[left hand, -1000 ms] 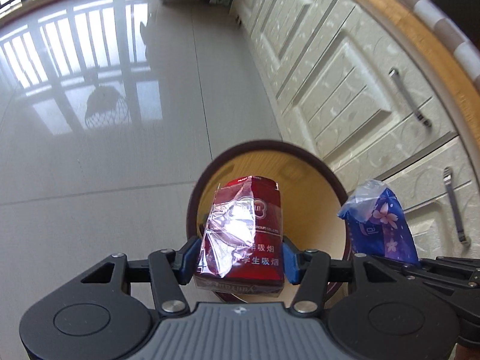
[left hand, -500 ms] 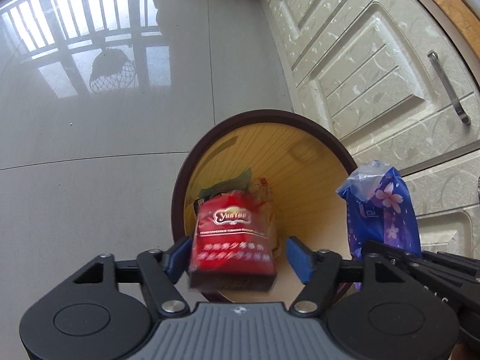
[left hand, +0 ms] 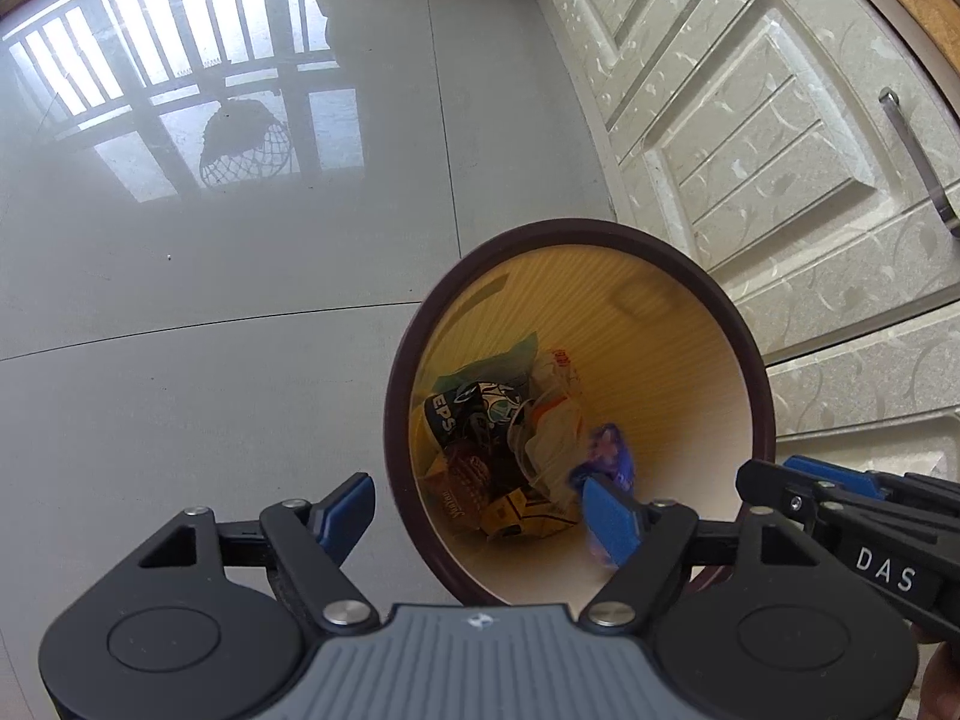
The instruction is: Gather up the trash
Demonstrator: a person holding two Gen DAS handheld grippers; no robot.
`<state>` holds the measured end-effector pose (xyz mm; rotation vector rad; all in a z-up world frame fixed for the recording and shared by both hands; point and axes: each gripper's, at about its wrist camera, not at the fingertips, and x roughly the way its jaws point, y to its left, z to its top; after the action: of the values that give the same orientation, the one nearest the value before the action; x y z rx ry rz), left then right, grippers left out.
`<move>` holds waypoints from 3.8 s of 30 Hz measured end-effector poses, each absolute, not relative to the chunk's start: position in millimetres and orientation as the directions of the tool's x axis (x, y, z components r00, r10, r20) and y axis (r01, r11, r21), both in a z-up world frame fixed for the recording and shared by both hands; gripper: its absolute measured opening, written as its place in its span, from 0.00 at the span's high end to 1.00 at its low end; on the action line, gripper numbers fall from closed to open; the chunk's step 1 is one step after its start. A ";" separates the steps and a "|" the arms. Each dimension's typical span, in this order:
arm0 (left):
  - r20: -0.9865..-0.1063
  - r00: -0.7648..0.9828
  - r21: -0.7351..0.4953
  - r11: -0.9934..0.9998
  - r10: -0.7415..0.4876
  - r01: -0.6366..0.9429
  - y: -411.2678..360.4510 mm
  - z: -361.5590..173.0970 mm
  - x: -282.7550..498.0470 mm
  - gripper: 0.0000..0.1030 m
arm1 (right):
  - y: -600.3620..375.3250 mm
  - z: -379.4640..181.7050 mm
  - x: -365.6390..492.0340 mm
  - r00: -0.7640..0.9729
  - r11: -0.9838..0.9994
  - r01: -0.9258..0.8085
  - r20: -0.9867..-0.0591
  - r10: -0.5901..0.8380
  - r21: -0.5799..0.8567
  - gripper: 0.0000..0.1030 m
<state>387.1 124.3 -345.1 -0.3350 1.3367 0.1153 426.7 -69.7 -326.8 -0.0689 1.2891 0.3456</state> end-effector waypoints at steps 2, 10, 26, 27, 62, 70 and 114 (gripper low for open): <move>-0.969 0.227 -0.161 0.951 -0.101 -0.264 124.2 -344.4 385.9 0.22 | -70.6 -328.8 425.7 0.227 0.946 -0.300 -0.954 0.194 0.121 0.61; -0.973 0.217 -0.131 0.961 -0.077 -0.243 122.3 -338.9 380.7 0.07 | -74.4 -319.5 419.5 0.234 0.939 -0.325 -0.953 0.193 0.110 0.36; -0.964 0.262 -0.106 0.963 -0.039 -0.249 130.9 -299.0 349.1 0.00 | -79.4 -268.1 394.8 0.345 0.947 -0.315 -0.921 0.183 0.070 0.00; -0.963 0.267 -0.106 0.962 -0.037 -0.251 131.8 -295.3 346.2 0.00 | -78.7 -262.9 391.8 0.354 0.946 -0.317 -0.917 0.181 0.065 0.00; -0.809 0.587 -0.063 0.986 0.040 -0.154 103.3 -84.5 232.3 0.00 | -145.4 -76.1 269.1 0.604 0.963 -0.267 -0.776 0.180 0.015 0.00; -0.767 0.640 -0.059 0.989 0.040 -0.132 86.2 -56.0 201.3 0.00 | -165.9 -45.4 234.1 0.657 0.970 -0.243 -0.733 0.176 0.015 0.00; -0.688 0.724 -0.027 0.995 0.054 -0.100 46.2 -27.3 88.6 0.00 | -197.6 -7.7 102.1 0.743 0.981 -0.193 -0.657 0.124 -0.034 0.00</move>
<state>88.6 46.2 -27.3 -0.0637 0.7565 0.0855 102.1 -197.6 -7.7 -0.1026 0.7119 0.1740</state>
